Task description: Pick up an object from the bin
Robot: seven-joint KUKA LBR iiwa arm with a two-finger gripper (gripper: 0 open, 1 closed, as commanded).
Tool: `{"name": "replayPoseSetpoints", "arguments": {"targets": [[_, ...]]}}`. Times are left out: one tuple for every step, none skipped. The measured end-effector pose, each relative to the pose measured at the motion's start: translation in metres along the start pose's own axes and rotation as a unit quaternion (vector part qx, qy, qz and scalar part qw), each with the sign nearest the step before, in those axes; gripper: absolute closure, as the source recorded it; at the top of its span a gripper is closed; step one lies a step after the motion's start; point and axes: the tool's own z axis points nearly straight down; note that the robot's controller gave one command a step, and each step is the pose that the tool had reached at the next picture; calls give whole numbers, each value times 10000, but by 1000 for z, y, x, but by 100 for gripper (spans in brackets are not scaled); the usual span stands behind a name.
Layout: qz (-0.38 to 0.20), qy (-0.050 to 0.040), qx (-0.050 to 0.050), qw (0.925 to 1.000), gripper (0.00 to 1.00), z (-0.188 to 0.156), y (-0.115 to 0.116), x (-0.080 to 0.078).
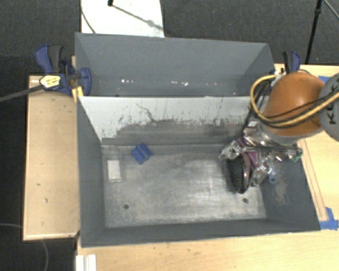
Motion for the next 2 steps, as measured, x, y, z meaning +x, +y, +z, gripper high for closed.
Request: {"name": "replayPoseSetpoints", "arguments": {"targets": [[9,-6,1,10000,100,-2,0,0],[-1450,-23,18,9894,100,-135,13,-5]]}}
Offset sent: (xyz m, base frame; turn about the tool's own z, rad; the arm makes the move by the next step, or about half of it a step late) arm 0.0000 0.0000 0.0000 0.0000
